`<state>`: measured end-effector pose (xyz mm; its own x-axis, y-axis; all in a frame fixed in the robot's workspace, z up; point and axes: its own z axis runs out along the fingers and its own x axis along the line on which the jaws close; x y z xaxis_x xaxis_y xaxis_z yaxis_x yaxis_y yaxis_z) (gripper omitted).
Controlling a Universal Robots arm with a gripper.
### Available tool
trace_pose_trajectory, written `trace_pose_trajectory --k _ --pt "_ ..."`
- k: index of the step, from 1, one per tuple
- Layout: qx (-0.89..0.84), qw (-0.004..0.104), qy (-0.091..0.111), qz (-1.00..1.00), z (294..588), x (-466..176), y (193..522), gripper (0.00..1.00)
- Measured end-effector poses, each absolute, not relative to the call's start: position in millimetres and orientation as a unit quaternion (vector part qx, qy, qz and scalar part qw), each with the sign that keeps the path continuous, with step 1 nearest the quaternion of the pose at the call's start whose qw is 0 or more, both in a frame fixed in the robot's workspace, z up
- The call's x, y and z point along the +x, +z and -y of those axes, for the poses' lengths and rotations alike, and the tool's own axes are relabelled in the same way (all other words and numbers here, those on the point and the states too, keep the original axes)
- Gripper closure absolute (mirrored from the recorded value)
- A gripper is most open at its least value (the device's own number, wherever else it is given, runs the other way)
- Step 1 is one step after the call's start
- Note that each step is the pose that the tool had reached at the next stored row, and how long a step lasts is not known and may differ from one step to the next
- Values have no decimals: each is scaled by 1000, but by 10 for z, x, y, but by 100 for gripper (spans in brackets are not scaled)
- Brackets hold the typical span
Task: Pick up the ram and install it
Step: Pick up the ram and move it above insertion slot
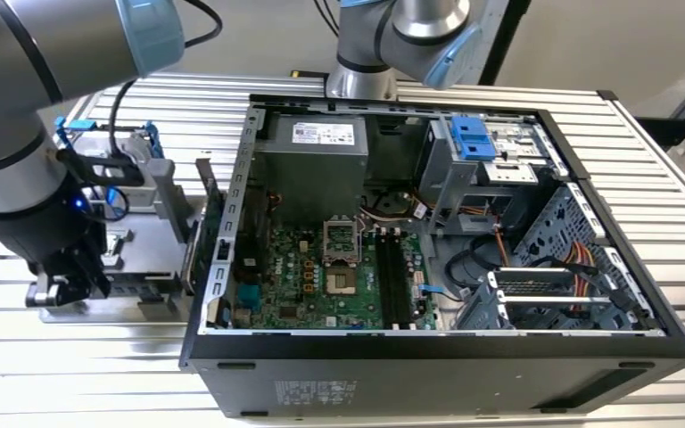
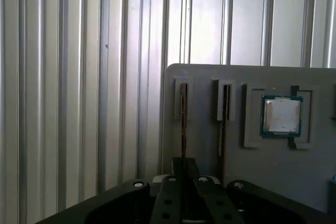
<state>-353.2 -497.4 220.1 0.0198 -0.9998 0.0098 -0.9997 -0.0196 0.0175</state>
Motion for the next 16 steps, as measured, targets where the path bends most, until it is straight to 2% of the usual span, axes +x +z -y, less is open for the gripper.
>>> trace_pose_trajectory --k 16 --pt "714 10 -3 700 4974 -3532 2280 100"
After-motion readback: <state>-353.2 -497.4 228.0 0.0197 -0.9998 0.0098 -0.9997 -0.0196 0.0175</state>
